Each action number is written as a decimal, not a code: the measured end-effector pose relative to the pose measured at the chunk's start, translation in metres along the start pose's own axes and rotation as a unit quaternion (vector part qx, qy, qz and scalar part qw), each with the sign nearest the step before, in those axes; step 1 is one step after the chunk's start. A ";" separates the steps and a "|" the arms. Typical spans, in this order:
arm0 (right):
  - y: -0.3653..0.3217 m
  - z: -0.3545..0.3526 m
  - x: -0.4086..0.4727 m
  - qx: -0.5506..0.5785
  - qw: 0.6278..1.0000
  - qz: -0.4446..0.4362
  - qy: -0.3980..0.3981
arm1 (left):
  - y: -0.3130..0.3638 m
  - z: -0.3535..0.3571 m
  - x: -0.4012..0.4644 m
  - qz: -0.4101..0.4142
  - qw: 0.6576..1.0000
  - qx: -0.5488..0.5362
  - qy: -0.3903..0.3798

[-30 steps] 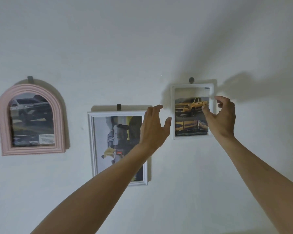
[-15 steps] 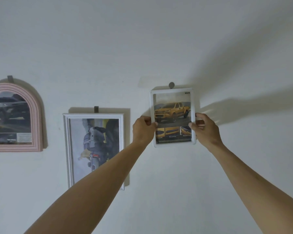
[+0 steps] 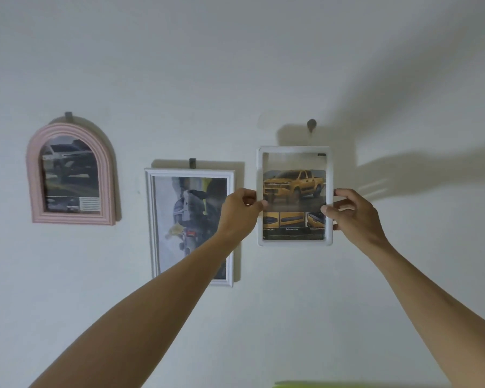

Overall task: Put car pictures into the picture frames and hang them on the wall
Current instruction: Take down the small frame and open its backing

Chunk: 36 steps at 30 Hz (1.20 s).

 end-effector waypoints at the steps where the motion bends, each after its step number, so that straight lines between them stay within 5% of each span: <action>1: 0.005 0.008 -0.009 0.003 1.000 0.014 -0.017 | -0.009 -0.007 -0.007 -0.013 1.000 -0.002 -0.019; 8: 0.031 0.081 -0.079 -0.018 0.992 0.077 -0.103 | -0.064 -0.069 -0.066 -0.065 0.994 0.017 -0.086; 26: 0.157 0.281 -0.312 -0.109 0.940 0.217 -0.239 | -0.237 -0.233 -0.326 -0.347 0.937 0.003 -0.052; 31: 0.185 0.325 -0.379 -0.169 0.915 0.243 -0.274 | -0.242 -0.265 -0.380 -0.333 0.936 0.088 -0.076; 36: 0.155 0.374 -0.412 -0.090 0.910 0.254 -0.315 | -0.229 -0.271 -0.404 -0.257 0.943 0.201 -0.063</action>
Point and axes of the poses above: each hand's wrist, its own x-axis towards the middle knuckle, its own z-axis out of the palm, y = z × x, the point moved 8 cm from there along x, towards the middle knuckle, and after that the axes turned 11 degrees about z, right-handed, at the moved point
